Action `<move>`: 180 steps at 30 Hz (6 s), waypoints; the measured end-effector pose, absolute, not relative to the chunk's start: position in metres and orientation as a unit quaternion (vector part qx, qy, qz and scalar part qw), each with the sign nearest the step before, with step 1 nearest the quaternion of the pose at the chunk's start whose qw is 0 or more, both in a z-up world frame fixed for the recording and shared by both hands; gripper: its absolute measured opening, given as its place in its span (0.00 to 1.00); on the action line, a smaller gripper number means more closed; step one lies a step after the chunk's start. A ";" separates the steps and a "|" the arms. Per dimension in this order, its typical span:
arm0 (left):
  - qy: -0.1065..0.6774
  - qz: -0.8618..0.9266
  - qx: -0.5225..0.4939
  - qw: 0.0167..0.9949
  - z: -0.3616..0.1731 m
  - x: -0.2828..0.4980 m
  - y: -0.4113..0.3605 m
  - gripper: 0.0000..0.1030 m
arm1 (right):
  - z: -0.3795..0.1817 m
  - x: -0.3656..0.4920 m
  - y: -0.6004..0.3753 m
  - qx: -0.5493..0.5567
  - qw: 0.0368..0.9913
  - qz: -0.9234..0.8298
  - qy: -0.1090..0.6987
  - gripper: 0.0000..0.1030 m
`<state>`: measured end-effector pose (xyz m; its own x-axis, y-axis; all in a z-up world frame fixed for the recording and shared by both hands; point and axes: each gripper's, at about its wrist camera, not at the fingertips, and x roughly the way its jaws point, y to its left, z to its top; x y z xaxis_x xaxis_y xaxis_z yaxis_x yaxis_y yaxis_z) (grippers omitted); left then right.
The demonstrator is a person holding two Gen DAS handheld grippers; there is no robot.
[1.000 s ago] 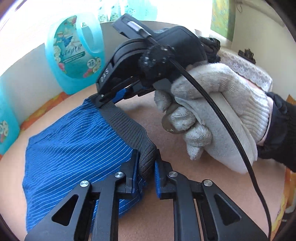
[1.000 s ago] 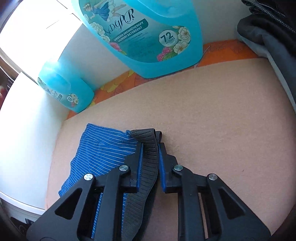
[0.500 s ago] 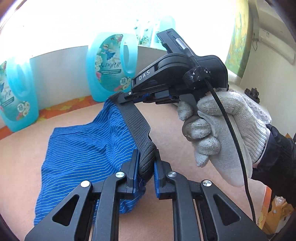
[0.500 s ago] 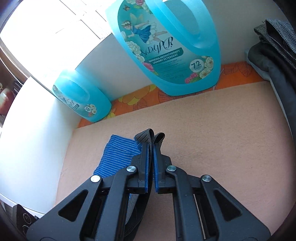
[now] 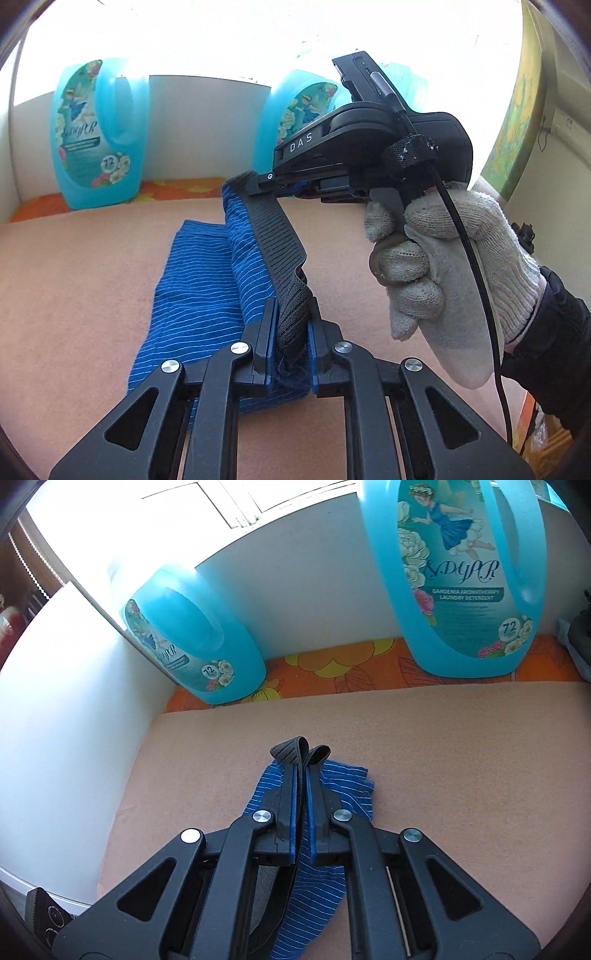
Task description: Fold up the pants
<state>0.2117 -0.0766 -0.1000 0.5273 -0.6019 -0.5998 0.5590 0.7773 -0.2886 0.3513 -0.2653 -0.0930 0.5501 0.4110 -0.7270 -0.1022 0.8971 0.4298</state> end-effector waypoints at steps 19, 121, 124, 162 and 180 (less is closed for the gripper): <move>0.377 -0.216 -0.039 0.900 -0.103 0.206 -0.031 0.47 | -0.096 0.360 -0.231 0.114 0.882 0.147 0.433 0.46; 0.283 -0.466 -0.050 0.837 0.029 0.197 -0.390 0.16 | 0.119 0.248 -0.593 0.051 0.957 -0.015 0.285 0.11; 0.284 -0.464 -0.051 0.837 0.025 0.203 -0.413 0.16 | 0.114 0.264 -0.614 0.045 0.956 -0.016 0.288 0.11; 0.310 -0.380 -0.022 0.871 0.006 0.196 -0.385 0.47 | 0.041 0.233 -0.659 0.060 0.941 -0.110 0.316 0.44; 0.257 -0.373 0.013 0.891 0.041 0.088 -0.267 0.60 | 0.033 0.040 -0.557 0.062 0.958 -0.114 0.256 0.60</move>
<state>0.0877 -0.2674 0.0409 0.5889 -0.6592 -0.4676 0.6723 0.7207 -0.1692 0.0404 -0.5574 0.0329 0.8426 -0.1870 -0.5051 0.2506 0.9662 0.0605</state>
